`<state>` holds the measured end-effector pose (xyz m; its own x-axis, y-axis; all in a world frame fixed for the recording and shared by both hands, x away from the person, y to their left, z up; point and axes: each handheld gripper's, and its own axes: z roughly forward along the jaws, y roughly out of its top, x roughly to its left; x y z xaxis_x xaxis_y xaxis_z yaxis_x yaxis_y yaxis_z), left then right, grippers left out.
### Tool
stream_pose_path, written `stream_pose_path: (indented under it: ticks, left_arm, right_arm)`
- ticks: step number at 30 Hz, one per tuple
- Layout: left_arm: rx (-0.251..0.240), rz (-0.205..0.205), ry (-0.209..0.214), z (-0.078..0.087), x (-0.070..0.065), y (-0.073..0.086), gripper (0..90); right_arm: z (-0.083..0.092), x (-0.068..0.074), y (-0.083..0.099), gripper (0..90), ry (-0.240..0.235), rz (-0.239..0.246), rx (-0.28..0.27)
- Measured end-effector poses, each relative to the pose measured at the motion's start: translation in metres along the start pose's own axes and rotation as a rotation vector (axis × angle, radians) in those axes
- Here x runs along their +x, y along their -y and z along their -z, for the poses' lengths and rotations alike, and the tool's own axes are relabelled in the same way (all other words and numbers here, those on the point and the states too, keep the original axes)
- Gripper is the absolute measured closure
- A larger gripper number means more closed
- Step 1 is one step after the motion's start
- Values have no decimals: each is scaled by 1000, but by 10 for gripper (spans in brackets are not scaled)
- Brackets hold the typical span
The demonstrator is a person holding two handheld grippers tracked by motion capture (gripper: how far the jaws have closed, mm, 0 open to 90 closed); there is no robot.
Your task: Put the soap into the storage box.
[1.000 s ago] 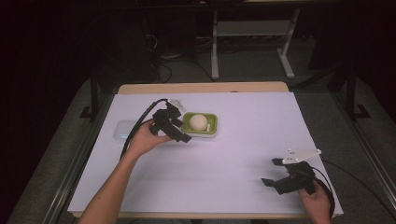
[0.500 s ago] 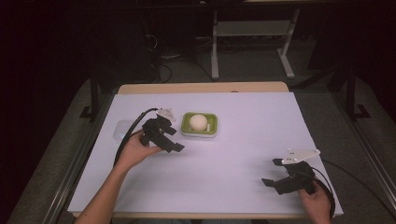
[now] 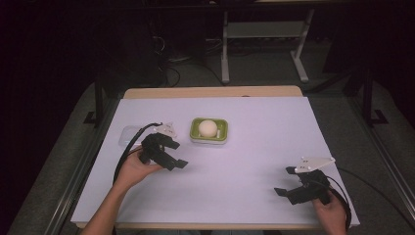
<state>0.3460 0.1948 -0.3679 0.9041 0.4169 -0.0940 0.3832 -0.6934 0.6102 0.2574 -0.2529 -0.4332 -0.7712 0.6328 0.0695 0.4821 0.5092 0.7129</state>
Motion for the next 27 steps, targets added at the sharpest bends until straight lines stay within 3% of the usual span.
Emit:
stream_pose_path:
  ticks: [8, 15, 22, 25, 27]
  left_arm:
    - [-26, 7, -12, 6, -8, 15, 197]
    - [-22, 26, -18, 7, -14, 37, 198]
    - [-58, 46, -11, 8, -26, 60, 201]
    - [-66, 47, -25, 6, -32, 69, 203]
    - [-79, 33, -82, 6, -38, 83, 204]
  right_arm:
    - [0, 2, 0, 136, -1, 3, 5]
    - [0, 1, 0, 136, -2, 0, 9]
    - [-1, 2, 0, 136, -1, 0, 10]
    - [-2, 2, 0, 136, -4, 2, 14]
    - [-2, 3, 0, 136, -4, 6, 19]
